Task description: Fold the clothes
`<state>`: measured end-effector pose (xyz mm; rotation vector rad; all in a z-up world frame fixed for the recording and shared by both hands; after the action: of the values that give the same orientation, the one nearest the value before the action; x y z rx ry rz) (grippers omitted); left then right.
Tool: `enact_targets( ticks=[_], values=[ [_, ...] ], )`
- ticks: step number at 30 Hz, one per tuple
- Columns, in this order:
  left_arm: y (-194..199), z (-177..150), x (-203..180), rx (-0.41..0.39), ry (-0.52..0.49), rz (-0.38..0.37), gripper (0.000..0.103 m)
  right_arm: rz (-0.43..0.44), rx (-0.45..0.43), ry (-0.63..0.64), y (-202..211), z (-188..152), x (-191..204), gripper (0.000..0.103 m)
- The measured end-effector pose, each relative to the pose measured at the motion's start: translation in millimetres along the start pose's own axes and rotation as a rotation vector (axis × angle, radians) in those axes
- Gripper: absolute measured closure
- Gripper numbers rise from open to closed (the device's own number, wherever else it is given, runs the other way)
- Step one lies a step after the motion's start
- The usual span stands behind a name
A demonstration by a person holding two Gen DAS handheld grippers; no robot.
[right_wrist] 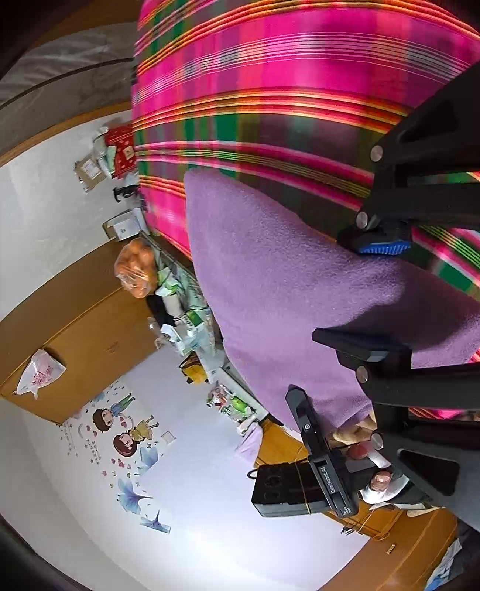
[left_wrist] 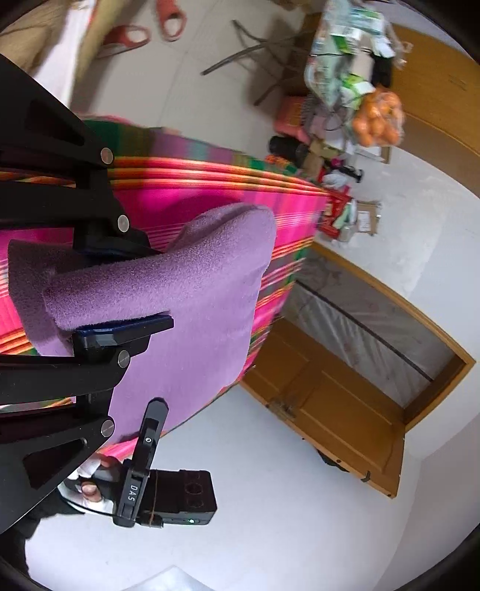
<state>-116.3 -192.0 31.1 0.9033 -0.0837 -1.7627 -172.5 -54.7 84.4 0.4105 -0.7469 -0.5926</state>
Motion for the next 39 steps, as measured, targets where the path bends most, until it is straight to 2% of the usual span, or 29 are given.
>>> enact_targets(
  ticks=[6,10,14,20,23,25,27,29,32,34,36,39],
  values=[
    [-40.6,34.2,12.8,-0.016,-0.003,0.033,0.076,-0.017,-0.021,0.016,-23.5,40.3,-26.7,0.068],
    [-76.2,49.2,25.4,-0.004,0.007,0.068,0.076,-0.054,-0.009,0.015,-45.6,51.7,-54.0,0.068],
    [-104.7,67.6,29.3,-0.001,-0.023,0.094,0.076,-0.054,-0.033,-0.019,-56.8,72.7,-78.3,0.068],
    [-134.6,92.3,41.8,-0.021,0.013,0.082,0.076,-0.047,-0.075,-0.061,-70.3,101.0,-110.9,0.068],
    [-159.5,79.0,61.5,0.049,0.046,0.108,0.076,-0.078,-0.025,-0.108,-88.1,92.4,-137.0,0.065],
    [-172.2,66.0,73.3,0.106,0.055,0.140,0.075,-0.108,0.024,-0.136,-97.9,80.7,-151.7,0.057],
    [-170.1,58.8,80.2,0.119,0.063,0.167,0.067,-0.122,0.041,-0.159,-98.1,74.8,-160.1,0.052],
    [-161.0,55.4,84.6,0.110,0.063,0.200,0.066,-0.149,0.009,-0.157,-86.9,77.8,-161.4,0.052],
    [-136.8,62.6,77.1,0.030,0.038,0.247,0.068,-0.209,-0.079,-0.106,-61.3,87.5,-154.7,0.052],
    [-124.7,68.6,70.7,-0.025,0.004,0.275,0.068,-0.225,-0.101,-0.079,-52.2,88.1,-147.8,0.052],
    [-116.0,73.1,62.2,-0.075,-0.044,0.306,0.068,-0.236,-0.064,-0.048,-54.3,78.9,-138.5,0.052],
    [-126.2,64.1,52.3,-0.041,-0.124,0.327,0.068,-0.251,-0.005,0.000,-58.2,64.2,-124.5,0.055]
  ],
)
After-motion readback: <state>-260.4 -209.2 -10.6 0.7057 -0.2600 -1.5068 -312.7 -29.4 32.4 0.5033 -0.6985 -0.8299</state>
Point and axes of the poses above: each gripper's, at about its wrist camera, not at the fingertips, and y roughly against the way its jaws point, x to its left, z to its top, the point moved 10 cm from there along -y, roughly the way its jaws point
